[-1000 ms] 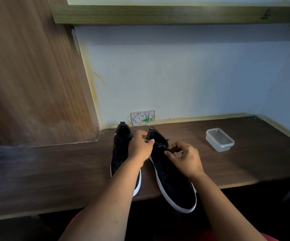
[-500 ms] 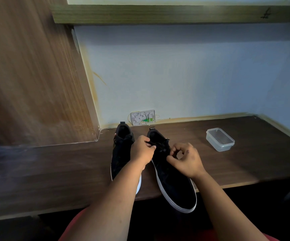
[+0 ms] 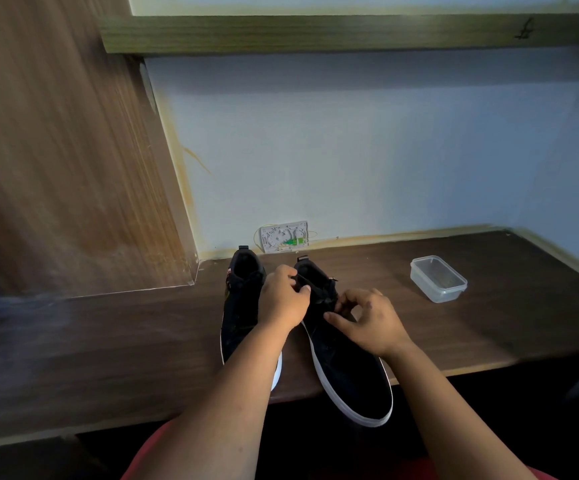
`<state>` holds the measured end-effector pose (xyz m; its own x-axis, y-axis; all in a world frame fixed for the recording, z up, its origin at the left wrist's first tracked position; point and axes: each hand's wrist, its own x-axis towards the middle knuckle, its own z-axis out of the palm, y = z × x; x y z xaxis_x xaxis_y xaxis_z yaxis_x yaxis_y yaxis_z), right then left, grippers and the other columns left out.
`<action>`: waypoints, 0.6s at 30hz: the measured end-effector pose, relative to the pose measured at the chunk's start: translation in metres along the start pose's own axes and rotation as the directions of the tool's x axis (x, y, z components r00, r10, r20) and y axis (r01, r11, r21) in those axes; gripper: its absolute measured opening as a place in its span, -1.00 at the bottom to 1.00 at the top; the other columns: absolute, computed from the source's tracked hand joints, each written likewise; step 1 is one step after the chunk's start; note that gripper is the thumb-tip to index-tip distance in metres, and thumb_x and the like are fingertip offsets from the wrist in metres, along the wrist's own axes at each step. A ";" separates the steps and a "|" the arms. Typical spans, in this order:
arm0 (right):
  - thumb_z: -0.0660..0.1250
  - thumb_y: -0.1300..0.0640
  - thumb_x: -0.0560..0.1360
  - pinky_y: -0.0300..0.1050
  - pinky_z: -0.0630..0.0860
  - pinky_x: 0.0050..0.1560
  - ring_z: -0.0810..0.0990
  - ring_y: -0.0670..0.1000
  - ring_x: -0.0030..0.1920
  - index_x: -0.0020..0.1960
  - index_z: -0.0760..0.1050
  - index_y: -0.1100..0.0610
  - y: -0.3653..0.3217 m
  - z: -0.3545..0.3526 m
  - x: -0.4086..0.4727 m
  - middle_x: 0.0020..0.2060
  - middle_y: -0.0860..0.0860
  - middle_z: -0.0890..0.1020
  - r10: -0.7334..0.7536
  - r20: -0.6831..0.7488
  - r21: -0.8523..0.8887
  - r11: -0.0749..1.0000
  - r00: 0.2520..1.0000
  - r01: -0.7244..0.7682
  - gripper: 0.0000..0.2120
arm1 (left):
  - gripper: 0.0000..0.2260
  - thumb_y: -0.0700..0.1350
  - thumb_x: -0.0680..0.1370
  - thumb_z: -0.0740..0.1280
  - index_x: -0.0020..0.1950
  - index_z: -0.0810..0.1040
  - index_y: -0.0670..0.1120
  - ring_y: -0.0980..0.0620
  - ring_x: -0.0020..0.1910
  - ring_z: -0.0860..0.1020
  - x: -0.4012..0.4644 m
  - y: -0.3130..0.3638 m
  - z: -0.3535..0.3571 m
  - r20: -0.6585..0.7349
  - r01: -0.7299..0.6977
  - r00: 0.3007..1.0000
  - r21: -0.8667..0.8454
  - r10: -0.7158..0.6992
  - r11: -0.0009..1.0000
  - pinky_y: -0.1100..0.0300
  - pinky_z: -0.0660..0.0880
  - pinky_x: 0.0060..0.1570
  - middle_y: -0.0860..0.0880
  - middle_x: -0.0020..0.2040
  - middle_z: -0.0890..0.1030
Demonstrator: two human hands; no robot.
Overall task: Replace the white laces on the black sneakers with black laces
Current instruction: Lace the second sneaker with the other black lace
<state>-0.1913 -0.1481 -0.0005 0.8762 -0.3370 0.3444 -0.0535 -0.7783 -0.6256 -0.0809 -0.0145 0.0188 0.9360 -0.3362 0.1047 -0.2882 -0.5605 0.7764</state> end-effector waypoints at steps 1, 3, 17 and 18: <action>0.48 0.01 0.37 -0.19 0.38 -0.08 0.51 -0.05 -0.12 -0.30 0.49 -0.07 0.000 0.000 0.000 -0.34 -0.16 0.61 0.000 0.002 -0.008 1.000 1.000 0.000 -0.83 | -0.66 -0.06 0.54 0.35 0.30 0.45 -0.05 0.02 0.12 0.52 -0.001 0.001 -0.001 0.004 -0.039 0.999 0.040 0.039 0.998 0.24 0.40 -0.02 -0.01 0.19 0.51; 0.45 0.07 0.36 -0.15 0.40 -0.06 0.51 -0.04 -0.16 -0.36 0.44 -0.09 0.001 -0.001 0.000 -0.38 -0.15 0.59 0.007 0.006 -0.016 1.000 1.000 -0.007 -0.78 | -0.64 -0.04 0.54 0.35 0.33 0.44 -0.03 -0.01 0.19 0.49 -0.003 0.002 -0.001 0.013 -0.106 0.994 0.108 0.105 0.989 0.20 0.44 0.05 -0.01 0.23 0.46; 0.28 0.24 0.55 -0.19 0.44 -0.08 0.54 -0.10 -0.07 0.03 0.60 0.05 0.001 -0.003 0.006 -0.10 -0.13 0.59 0.026 -0.189 0.091 0.996 0.982 -0.009 -0.83 | -0.90 -0.14 0.52 0.37 -0.02 0.64 0.03 0.04 0.05 0.45 -0.010 0.013 -0.022 0.072 -0.363 0.932 0.171 0.356 0.916 0.23 0.40 -0.03 0.05 -0.03 0.48; 0.31 0.24 0.53 -0.19 0.44 -0.09 0.55 -0.09 -0.08 0.01 0.61 0.04 0.002 -0.002 0.005 -0.11 -0.13 0.60 0.017 -0.165 0.079 0.997 0.986 -0.004 -0.84 | -0.90 -0.14 0.51 0.39 -0.05 0.66 0.04 0.05 0.05 0.44 -0.011 0.013 -0.024 0.096 -0.380 0.925 0.189 0.368 0.906 0.21 0.42 -0.02 0.06 -0.04 0.50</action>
<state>-0.1878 -0.1524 0.0017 0.7843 -0.4330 0.4443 -0.0190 -0.7326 -0.6804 -0.0898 0.0000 0.0424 0.7400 -0.5902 0.3226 -0.6548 -0.5226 0.5459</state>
